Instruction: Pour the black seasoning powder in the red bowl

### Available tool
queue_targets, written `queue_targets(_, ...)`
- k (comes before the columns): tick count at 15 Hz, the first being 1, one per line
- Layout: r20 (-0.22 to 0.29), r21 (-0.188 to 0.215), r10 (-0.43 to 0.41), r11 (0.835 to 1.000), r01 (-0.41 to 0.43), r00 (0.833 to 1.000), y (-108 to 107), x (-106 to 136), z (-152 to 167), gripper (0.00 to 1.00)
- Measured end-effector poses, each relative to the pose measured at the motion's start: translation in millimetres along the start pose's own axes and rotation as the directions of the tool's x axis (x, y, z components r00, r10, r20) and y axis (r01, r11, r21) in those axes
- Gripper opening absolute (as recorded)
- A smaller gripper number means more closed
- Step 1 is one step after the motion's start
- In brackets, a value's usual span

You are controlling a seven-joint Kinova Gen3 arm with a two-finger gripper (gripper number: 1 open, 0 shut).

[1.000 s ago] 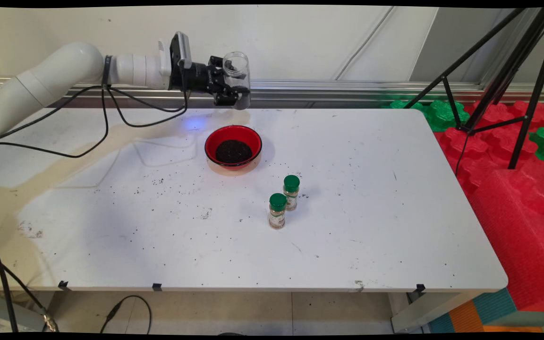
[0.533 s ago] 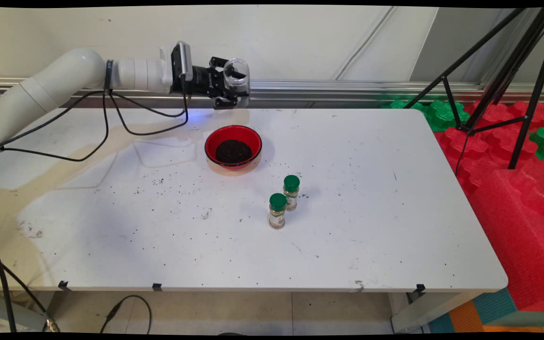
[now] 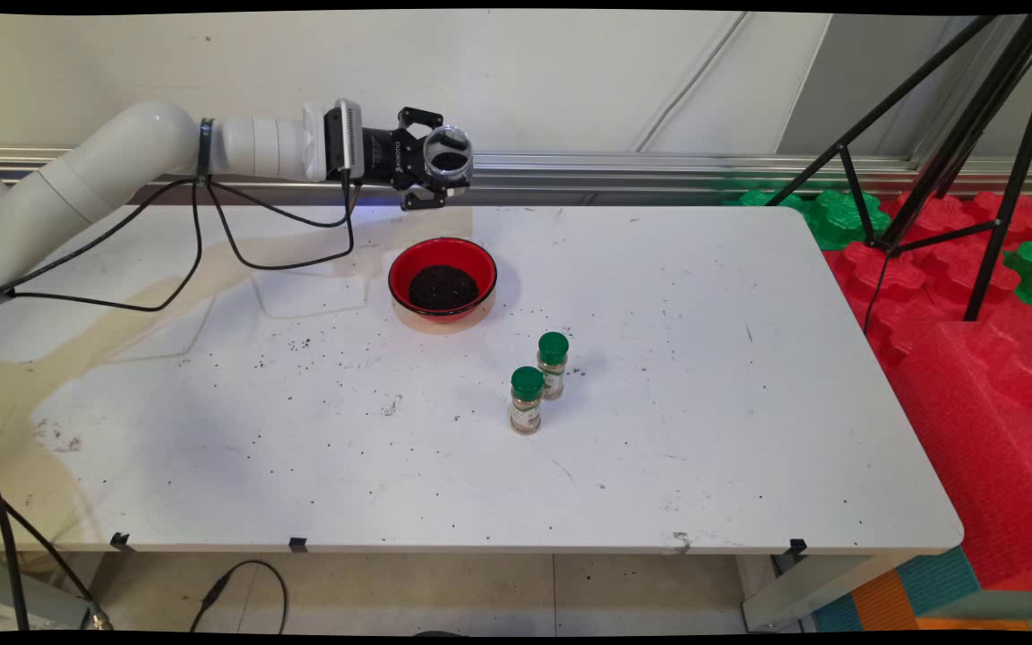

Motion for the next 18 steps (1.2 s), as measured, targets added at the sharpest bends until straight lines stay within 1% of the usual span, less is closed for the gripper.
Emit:
queue_targets(2, -0.003, 0.002, 0.066, 0.998, -0.066, 0.998, 2, 0, -1, 0.00)
queue_targets(4, -0.004, 0.003, 0.108, 0.994, -0.108, 0.994, 3, 0, -2, 0.00)
queue_targets(7, -0.004, 0.005, 0.179, 0.984, -0.179, 0.984, 4, 1, -3, 0.00)
queue_targets(10, -0.003, 0.006, 0.264, 0.964, -0.264, 0.964, 7, 0, -5, 0.00)
queue_targets(12, -0.002, 0.006, 0.303, 0.953, -0.303, 0.953, 8, 0, -6, 0.00)
queue_targets(15, 0.001, 0.004, 0.373, 0.928, -0.373, 0.928, 10, 0, -7, 0.00)
queue_targets(18, 0.007, -0.001, 0.442, 0.897, -0.442, 0.897, 13, 0, -7, 0.00)
